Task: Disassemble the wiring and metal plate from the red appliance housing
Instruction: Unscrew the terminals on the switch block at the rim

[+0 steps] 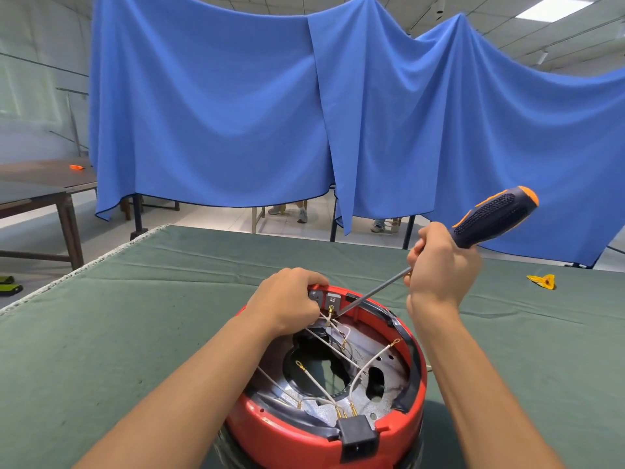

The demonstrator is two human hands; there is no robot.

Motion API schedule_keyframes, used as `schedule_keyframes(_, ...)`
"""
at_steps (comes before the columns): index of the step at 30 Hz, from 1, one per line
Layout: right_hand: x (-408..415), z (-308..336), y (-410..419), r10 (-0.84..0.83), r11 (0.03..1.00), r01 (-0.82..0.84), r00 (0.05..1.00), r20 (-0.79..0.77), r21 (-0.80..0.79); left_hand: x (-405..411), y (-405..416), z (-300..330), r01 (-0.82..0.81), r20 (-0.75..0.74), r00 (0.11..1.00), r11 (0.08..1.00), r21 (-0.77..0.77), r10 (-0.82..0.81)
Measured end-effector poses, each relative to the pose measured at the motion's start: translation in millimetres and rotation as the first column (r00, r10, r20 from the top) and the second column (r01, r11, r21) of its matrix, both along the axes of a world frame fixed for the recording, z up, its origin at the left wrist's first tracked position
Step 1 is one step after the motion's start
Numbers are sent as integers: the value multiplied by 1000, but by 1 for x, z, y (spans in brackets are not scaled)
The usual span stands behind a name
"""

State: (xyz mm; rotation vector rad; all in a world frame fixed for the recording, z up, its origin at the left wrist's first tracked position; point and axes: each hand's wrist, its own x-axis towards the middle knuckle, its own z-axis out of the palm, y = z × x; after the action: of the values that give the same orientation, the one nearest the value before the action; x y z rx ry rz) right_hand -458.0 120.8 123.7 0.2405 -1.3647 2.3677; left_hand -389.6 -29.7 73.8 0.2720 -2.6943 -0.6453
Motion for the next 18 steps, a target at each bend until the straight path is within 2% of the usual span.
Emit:
schedule_keyframes(5, 4, -2, 0, -11, 1000, 10, 1000, 16, 13, -1, -1, -4, 11, -12, 1000, 1000, 7, -11)
schedule_keyframes(10, 9, 5, 6, -20, 997, 16, 999, -49, -77, -1, -2, -6, 6, -6, 1000, 1000, 10, -6)
schedule_keyframes(18, 11, -2, -1, -8, 999, 5, 997, -81, -36, 1, -1, -5, 7, -14, 1000, 1000, 15, -7)
